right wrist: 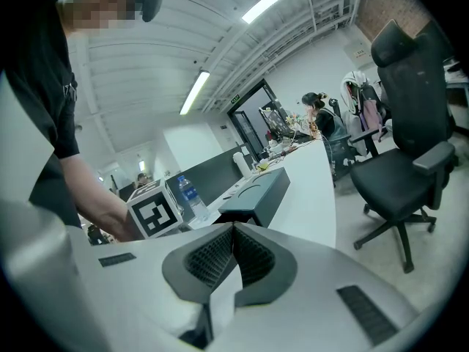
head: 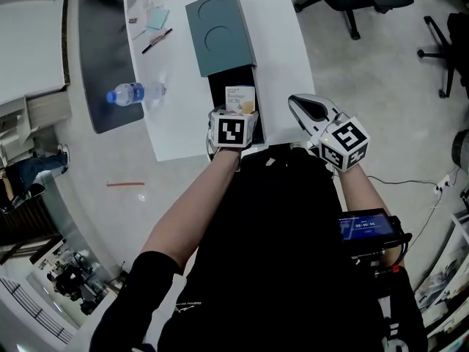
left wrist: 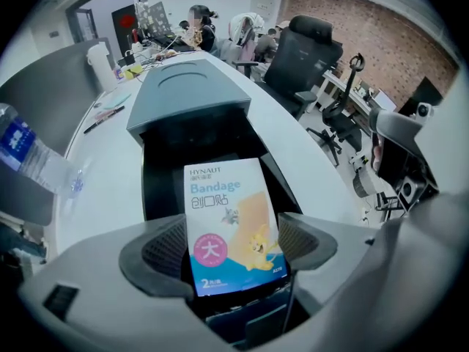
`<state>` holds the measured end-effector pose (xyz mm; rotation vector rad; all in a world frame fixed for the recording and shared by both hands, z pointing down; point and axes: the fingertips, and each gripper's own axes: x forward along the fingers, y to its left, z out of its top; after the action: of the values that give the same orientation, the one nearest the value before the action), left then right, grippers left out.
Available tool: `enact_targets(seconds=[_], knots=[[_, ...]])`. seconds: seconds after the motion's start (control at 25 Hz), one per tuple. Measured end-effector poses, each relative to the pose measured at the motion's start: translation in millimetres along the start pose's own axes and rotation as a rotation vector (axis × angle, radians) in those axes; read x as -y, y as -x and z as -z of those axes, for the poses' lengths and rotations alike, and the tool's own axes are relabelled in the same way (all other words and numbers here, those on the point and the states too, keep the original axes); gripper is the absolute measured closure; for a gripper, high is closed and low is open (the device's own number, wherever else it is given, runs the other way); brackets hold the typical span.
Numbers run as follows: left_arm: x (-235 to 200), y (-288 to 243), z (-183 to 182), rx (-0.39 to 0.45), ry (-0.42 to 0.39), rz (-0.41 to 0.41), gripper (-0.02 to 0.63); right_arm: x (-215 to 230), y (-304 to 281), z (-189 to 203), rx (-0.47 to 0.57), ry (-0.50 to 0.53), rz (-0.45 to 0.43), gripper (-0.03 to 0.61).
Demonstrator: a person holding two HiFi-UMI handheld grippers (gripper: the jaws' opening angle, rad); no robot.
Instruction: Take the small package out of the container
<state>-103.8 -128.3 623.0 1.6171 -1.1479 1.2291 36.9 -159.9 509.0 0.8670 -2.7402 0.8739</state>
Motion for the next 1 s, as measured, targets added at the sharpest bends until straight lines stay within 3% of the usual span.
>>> enact_targets(seconds=[0.16,0.52,1.0], knots=[[2,-1,-4,-0.007,0.039,0.006,0.226,1,0,-1,0.005,-0.004,0.003,0.552],[-3,2,1,0.000,0.041,-0.009,0.235,2,0,-3,0.015,-0.007,0.007,0.552],[-2,22,-12,0.125,0.039,0.031,0.235,0,2,1,0.005,0.002,-0.009,0.552]])
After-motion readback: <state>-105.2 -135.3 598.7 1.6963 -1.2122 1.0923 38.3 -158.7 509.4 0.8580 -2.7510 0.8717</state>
